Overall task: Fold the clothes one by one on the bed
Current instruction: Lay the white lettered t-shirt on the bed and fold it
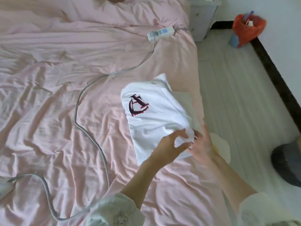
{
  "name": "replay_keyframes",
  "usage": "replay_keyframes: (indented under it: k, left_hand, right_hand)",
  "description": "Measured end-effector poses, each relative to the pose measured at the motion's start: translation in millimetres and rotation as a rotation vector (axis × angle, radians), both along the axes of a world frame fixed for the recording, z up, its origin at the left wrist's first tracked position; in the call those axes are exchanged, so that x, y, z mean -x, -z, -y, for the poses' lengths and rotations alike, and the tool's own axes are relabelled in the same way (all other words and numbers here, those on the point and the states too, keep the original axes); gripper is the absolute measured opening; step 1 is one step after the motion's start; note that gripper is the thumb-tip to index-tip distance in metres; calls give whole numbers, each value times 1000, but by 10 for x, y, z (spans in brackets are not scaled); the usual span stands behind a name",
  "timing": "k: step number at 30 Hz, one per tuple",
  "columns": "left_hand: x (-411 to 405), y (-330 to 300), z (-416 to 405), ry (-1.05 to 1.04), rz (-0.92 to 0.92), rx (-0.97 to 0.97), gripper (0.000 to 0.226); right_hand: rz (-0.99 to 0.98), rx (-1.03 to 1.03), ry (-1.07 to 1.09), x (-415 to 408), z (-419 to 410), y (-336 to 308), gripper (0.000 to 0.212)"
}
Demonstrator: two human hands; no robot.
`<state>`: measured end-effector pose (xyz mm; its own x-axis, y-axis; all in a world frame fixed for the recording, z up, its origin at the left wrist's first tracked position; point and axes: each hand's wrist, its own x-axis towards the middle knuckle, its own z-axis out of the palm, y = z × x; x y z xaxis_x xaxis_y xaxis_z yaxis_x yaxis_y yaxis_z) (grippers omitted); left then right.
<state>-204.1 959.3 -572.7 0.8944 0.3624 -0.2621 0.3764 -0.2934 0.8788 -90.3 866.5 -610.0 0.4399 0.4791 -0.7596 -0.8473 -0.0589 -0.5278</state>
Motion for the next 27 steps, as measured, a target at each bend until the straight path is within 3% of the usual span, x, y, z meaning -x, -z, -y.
replay_keyframes:
  k: [2,8,12,14,18,21,24,27]
  left_hand:
    - [14,133,108,46,-65,1,19]
    - [328,432,-96,-270,-213,-126,19]
    - [546,588,-203,-243,-281,-324,31]
    - [588,623,-186,-238,-330,-380,45]
    - [558,721,-58,-164,-414,-404,47]
    - [550,819,-15,-182,-408,-374,32]
    - [575,869,-28,-253,-407,-322,20]
    - [569,847,-56,-336,-340,-263,7]
  right_hand:
    - [4,73,-27,-91,122,88,65]
    - [57,156,-118,-65,43,213,33]
    - [350,325,-204,-122,-154,91,20]
    - [506,298,-197,-211,-189,-84,3]
    - [697,229,-60,-410,18,-323,7]
    - [592,355,4,-458,322,-101,10]
    - [338,488,-102,-399,574,306,27]
    - [135,494,-78,-326,672,546,42]
